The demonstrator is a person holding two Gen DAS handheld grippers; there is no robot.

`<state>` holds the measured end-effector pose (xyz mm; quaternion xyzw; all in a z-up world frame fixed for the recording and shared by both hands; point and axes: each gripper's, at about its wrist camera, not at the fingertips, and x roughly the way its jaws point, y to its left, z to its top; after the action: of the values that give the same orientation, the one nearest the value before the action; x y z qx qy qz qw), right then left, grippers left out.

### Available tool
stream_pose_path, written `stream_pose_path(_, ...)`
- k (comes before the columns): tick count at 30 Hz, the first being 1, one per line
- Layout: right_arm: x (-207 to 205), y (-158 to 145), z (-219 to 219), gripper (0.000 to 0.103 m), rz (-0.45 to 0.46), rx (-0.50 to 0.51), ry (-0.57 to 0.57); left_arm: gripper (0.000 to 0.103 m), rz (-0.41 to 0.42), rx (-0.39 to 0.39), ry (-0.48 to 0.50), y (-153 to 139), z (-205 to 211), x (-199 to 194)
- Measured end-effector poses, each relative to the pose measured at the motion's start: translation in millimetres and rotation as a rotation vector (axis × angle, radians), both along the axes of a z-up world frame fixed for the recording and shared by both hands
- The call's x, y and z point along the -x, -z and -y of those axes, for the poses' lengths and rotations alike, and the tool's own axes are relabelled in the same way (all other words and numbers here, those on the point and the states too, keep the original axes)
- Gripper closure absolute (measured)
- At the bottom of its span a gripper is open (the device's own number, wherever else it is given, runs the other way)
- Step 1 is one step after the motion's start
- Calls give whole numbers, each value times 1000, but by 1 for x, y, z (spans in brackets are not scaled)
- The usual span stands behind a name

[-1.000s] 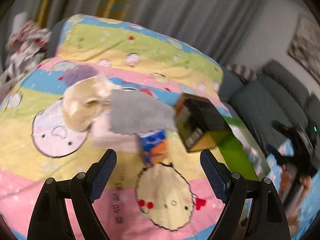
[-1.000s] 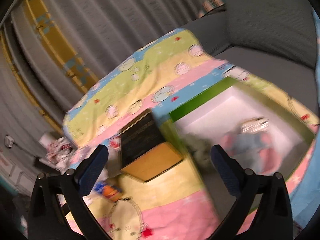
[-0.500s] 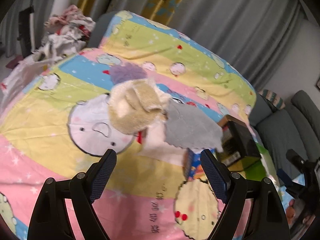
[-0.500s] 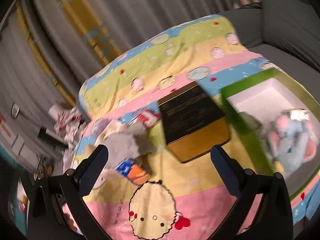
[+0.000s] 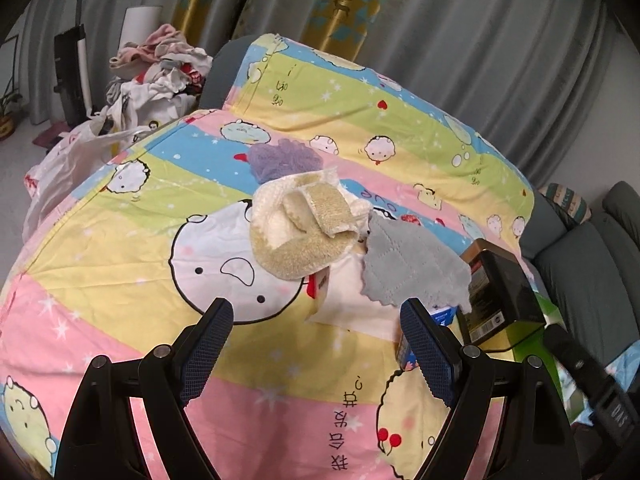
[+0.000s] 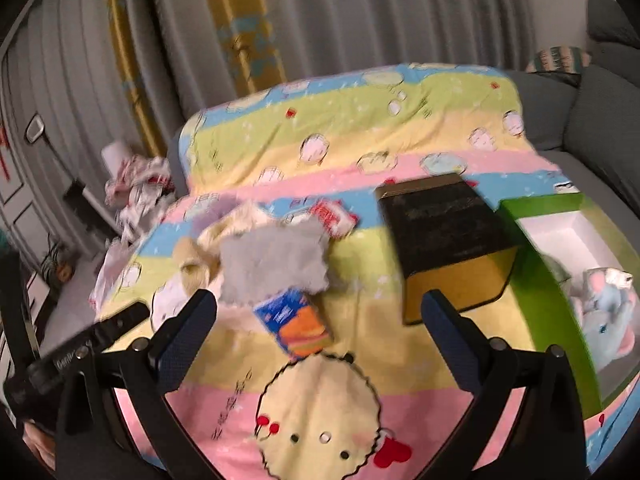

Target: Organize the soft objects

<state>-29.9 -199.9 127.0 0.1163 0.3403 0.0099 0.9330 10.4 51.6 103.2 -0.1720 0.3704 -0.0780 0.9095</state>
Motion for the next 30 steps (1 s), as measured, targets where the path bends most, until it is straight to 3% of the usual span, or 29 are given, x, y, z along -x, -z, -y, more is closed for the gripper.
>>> stream_pose_path(5,-4,8,-7,1,-41,4,-5,17,-19,-26,1,2,3,-1)
stream_pose_path(12,4,1,-18,1,38,124,35,17,-33,-20,14,5,6,-2)
stream_pose_path(16,3,-1,-20,1,40,178,40,17,-48,-24,23,7,9,-3)
stream_pose_path(30,5,-2,-14,1,40,160,62,17,-9,-27,36,4,15,3)
